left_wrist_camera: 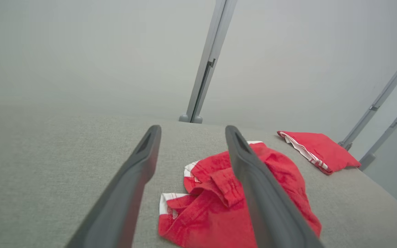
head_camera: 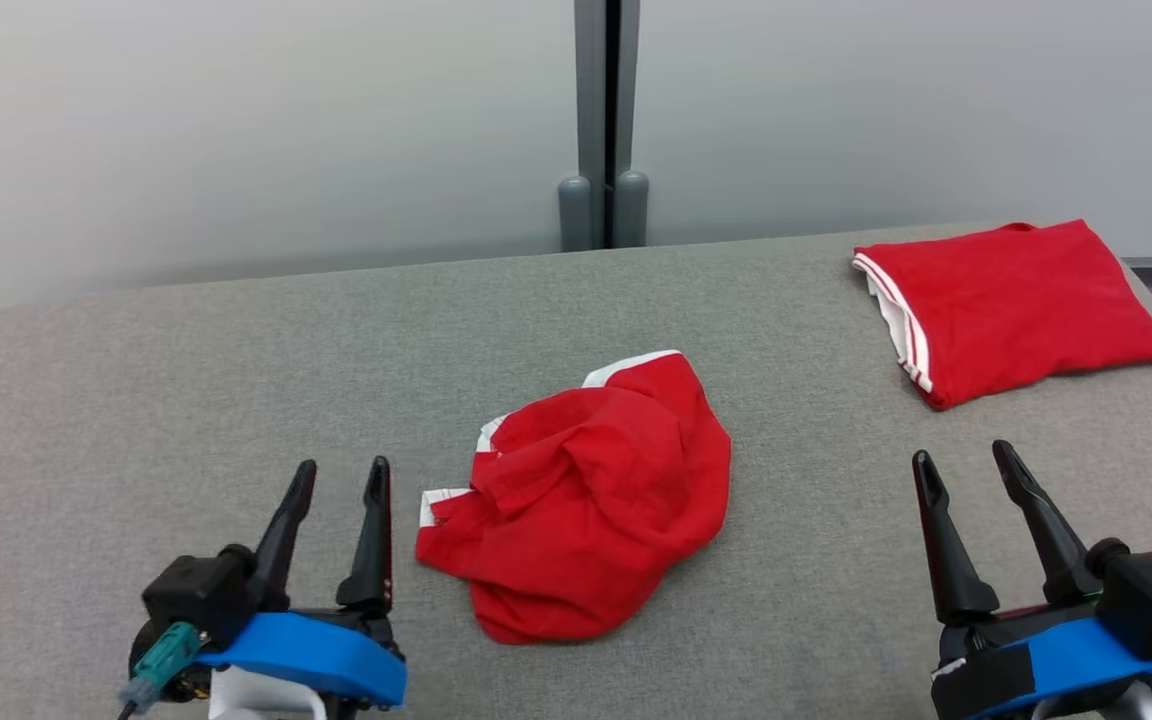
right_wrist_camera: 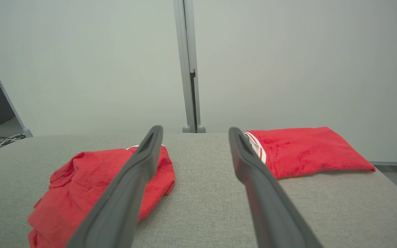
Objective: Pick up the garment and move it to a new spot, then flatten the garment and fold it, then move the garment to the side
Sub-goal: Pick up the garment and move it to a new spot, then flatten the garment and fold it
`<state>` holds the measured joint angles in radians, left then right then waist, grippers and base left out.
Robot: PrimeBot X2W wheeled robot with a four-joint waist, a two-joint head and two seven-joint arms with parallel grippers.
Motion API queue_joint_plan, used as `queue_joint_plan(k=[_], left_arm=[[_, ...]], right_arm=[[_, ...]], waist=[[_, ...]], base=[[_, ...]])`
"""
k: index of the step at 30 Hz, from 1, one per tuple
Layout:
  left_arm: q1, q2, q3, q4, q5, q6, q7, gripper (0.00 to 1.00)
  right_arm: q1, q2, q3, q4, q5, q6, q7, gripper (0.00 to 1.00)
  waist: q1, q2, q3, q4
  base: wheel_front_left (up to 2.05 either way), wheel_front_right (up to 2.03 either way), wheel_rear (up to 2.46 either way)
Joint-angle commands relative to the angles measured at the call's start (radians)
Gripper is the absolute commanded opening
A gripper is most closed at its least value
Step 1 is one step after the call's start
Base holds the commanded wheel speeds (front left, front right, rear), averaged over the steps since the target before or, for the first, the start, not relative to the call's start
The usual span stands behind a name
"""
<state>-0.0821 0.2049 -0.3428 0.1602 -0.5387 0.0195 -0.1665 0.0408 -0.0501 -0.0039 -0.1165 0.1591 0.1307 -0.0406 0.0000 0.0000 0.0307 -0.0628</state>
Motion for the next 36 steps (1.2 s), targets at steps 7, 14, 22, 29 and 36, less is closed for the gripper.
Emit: queue_joint_plan(k=[7, 14, 22, 29, 36], left_arm=[[0.058, 0.068, 0.05, -0.01, 0.043, -0.018, -0.083, 1.0], [0.104, 0.102, 0.093, 0.019, 0.058, -0.041, -0.097, 1.0], [0.143, 0.089, 0.128, 0.027, 0.067, -0.04, -0.1, 1.0], [0.152, 0.076, 0.131, 0.043, 0.067, -0.041, -0.099, 1.0], [0.148, 0.071, 0.125, 0.035, 0.075, -0.036, -0.1, 1.0]], right_arm=[[0.031, -0.001, -0.041, 0.025, 0.008, 0.0, -0.013, 1.0], [0.055, -0.001, -0.063, 0.079, 0.018, 0.0, -0.024, 1.0], [0.068, -0.001, -0.066, 0.142, 0.022, 0.0, -0.039, 1.0], [0.062, -0.001, -0.064, 0.166, 0.029, 0.0, -0.047, 1.0], [0.057, -0.001, -0.061, 0.158, 0.024, 0.0, -0.044, 1.0]], waist=[[0.0, 0.0, -0.033, 0.052], [0.0, 0.0, -0.049, 0.079], [0.0, 0.0, -0.054, 0.089], [0.0, 0.0, -0.051, 0.087], [0.0, 0.0, -0.046, 0.085]], base=[[0.0, 0.0, 0.0], [0.0, 0.0, 0.0], [0.0, 0.0, 0.0], [0.0, 0.0, 0.0], [0.0, 0.0, 0.0]])
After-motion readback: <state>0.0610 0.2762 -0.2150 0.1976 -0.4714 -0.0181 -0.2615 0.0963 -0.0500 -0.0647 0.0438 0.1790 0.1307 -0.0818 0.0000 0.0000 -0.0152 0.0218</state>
